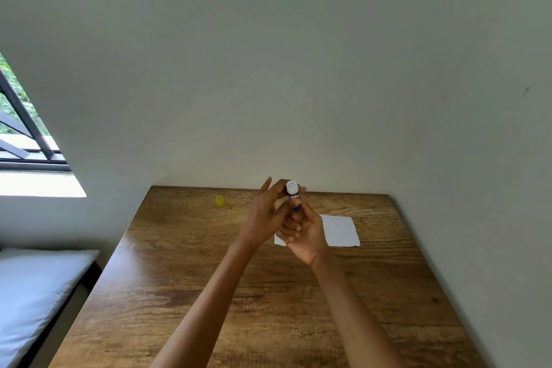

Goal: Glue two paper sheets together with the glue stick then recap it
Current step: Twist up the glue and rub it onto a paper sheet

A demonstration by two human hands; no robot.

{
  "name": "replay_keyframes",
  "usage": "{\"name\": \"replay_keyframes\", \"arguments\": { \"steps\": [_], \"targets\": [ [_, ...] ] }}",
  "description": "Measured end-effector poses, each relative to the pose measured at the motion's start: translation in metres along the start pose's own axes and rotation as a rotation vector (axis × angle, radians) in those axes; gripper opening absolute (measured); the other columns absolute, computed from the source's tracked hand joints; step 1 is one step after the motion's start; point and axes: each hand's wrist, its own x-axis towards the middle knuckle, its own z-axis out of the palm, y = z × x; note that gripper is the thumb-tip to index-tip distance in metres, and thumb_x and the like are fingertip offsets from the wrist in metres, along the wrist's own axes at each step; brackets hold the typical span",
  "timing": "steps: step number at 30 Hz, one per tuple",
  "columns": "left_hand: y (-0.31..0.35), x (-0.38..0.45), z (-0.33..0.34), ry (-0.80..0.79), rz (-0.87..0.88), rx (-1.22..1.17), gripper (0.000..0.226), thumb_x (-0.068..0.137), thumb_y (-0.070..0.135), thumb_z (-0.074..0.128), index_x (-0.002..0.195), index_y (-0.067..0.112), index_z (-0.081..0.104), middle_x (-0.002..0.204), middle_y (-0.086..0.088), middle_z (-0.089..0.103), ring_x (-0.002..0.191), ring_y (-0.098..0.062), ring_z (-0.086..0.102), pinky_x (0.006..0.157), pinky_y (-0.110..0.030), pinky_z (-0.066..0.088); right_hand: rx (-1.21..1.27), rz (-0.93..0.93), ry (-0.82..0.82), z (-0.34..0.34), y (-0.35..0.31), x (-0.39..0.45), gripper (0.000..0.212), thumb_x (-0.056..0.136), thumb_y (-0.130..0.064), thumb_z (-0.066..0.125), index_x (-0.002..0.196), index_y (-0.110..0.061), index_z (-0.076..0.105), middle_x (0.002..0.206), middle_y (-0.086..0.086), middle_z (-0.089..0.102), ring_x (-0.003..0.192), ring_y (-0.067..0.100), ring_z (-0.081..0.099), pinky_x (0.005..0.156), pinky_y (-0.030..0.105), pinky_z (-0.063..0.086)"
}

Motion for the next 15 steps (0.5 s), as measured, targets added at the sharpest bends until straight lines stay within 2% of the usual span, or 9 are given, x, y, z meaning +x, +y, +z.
{"name": "replay_keyframes", "arguments": {
  "steps": [2,3,4,6,8,11,12,13,15],
  "targets": [
    [-0.005,0.000,0.000,0.017,0.007,0.014,0.017,0.088,0.005,0.056,0.102,0.013,0.061,0.101,0.029,0.063,0.097,0.008,0.061,0.117,-0.033,0.013,-0.013,-0.008,0.031,0.001,0.001,0.002,0.033,0.086,-0.048,0.052,0.084,-0.018,0.067,0.057,-0.004,0.050,0.052,0.008,0.043,0.054,0.024,0.032],
    [-0.006,0.000,0.000,0.037,-0.008,0.016,0.017,0.088,0.006,0.056,0.103,0.013,0.062,0.103,0.025,0.064,0.098,0.007,0.061,0.118,-0.035,0.013,-0.018,-0.020,0.030,0.002,0.002,0.003,0.031,0.087,-0.044,0.051,0.096,-0.020,0.068,0.067,-0.003,0.055,0.062,0.009,0.048,0.061,0.026,0.035],
    [-0.008,0.000,-0.002,0.061,-0.026,0.010,0.018,0.088,0.007,0.057,0.102,0.017,0.062,0.103,0.023,0.065,0.098,0.006,0.061,0.119,-0.039,0.014,-0.026,-0.036,0.018,0.002,0.002,0.003,0.029,0.089,-0.039,0.048,0.104,-0.022,0.066,0.073,-0.003,0.057,0.068,0.008,0.051,0.066,0.027,0.037],
    [-0.008,-0.001,-0.004,0.105,-0.058,-0.018,0.028,0.088,0.008,0.058,0.098,0.033,0.060,0.101,0.024,0.066,0.098,0.005,0.062,0.116,-0.048,0.021,-0.043,-0.051,-0.024,0.000,0.001,0.002,0.027,0.092,-0.032,0.045,0.107,-0.021,0.064,0.070,-0.005,0.056,0.065,0.006,0.051,0.063,0.025,0.040],
    [-0.008,-0.002,-0.003,0.103,-0.048,-0.019,0.036,0.087,0.009,0.059,0.096,0.043,0.056,0.098,0.028,0.066,0.098,0.005,0.062,0.114,-0.049,0.024,-0.089,-0.024,-0.016,0.000,-0.004,0.002,0.028,0.091,-0.036,0.046,0.095,-0.019,0.068,0.058,-0.005,0.048,0.053,0.005,0.043,0.053,0.021,0.036],
    [-0.006,-0.001,0.003,0.051,-0.003,0.026,0.037,0.088,0.007,0.057,0.096,0.043,0.051,0.100,0.027,0.064,0.097,0.009,0.060,0.119,-0.029,0.013,-0.167,0.050,0.061,0.004,-0.009,0.006,0.043,0.085,-0.052,0.048,0.060,-0.018,0.060,0.046,-0.006,0.037,0.043,0.005,0.032,0.045,0.021,0.026],
    [-0.006,0.000,0.004,0.048,-0.004,0.020,0.035,0.088,0.007,0.057,0.096,0.041,0.052,0.099,0.028,0.063,0.097,0.011,0.059,0.118,-0.024,0.011,-0.154,0.047,0.081,0.005,-0.008,0.007,0.042,0.083,-0.053,0.050,0.064,-0.018,0.063,0.049,-0.006,0.042,0.047,0.006,0.036,0.049,0.022,0.028],
    [-0.006,0.001,0.005,0.057,-0.015,0.011,0.031,0.088,0.007,0.057,0.097,0.037,0.055,0.098,0.029,0.062,0.097,0.012,0.059,0.118,-0.023,0.011,-0.121,0.032,0.084,0.006,-0.007,0.009,0.039,0.082,-0.053,0.052,0.077,-0.018,0.068,0.060,-0.004,0.050,0.057,0.008,0.043,0.056,0.024,0.031],
    [-0.009,0.003,0.004,0.073,-0.047,0.011,0.019,0.088,0.009,0.057,0.099,0.024,0.060,0.099,0.027,0.063,0.097,0.011,0.059,0.119,-0.032,0.013,-0.048,-0.016,0.044,0.004,-0.002,0.010,0.037,0.087,-0.048,0.049,0.107,-0.022,0.066,0.086,-0.001,0.059,0.080,0.013,0.050,0.071,0.029,0.036]
  ]
}}
